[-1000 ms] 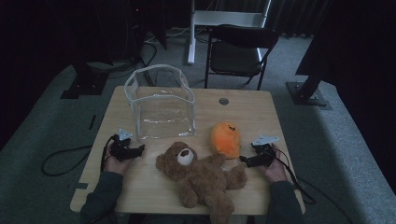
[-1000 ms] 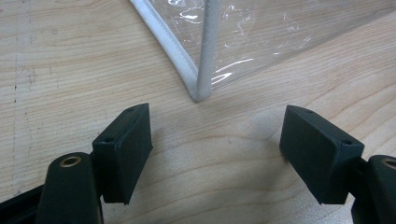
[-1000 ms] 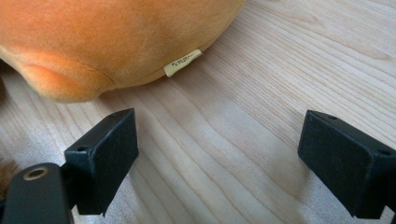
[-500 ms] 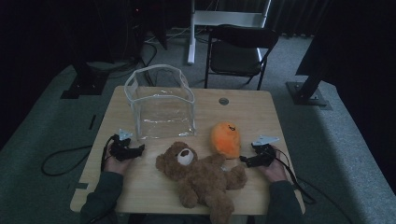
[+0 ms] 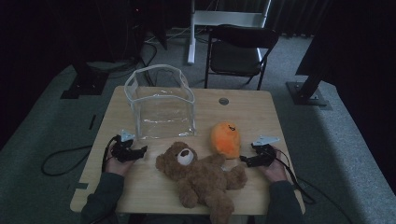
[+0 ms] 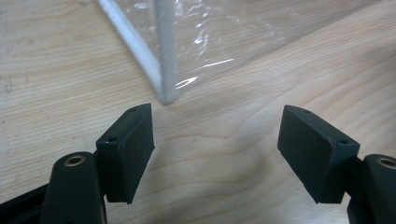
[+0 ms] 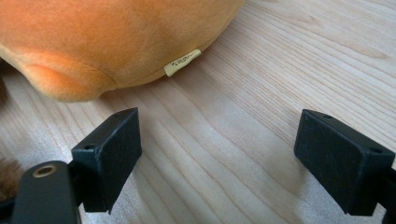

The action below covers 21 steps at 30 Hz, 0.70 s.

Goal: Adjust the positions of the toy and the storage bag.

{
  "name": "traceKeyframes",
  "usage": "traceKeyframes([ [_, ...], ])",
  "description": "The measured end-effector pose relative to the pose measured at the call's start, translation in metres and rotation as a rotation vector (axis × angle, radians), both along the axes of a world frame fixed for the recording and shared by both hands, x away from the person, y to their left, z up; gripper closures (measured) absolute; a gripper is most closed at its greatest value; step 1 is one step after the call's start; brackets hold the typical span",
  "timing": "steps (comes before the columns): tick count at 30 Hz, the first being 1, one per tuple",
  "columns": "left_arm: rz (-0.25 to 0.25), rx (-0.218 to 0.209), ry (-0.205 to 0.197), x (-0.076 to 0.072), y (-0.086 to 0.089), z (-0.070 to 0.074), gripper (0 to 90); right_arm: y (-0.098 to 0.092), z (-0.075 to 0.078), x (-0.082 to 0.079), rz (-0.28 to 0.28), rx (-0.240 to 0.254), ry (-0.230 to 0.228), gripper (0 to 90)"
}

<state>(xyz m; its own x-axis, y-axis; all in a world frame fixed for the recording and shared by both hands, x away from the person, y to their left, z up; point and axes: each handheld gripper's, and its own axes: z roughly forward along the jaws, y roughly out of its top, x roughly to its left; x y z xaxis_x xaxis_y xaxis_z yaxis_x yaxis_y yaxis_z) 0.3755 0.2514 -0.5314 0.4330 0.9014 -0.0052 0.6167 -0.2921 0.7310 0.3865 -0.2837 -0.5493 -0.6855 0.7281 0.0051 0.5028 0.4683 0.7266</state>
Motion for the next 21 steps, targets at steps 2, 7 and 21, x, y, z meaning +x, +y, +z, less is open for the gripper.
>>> traceKeyframes([
  [2,-0.011,-0.016,-0.006,-0.004,-0.001,0.003,27.3,0.0,0.0,0.0,0.0,0.0,0.0,14.1],
  [7,-0.036,-0.069,-0.022,-0.016,-0.002,0.011,27.4,0.0,0.0,0.0,-0.002,0.0,0.0,14.1],
  [21,-0.109,-0.184,-0.08,-0.043,-0.005,0.037,31.7,-0.002,0.002,-0.001,-0.021,0.003,-0.004,24.8],
])
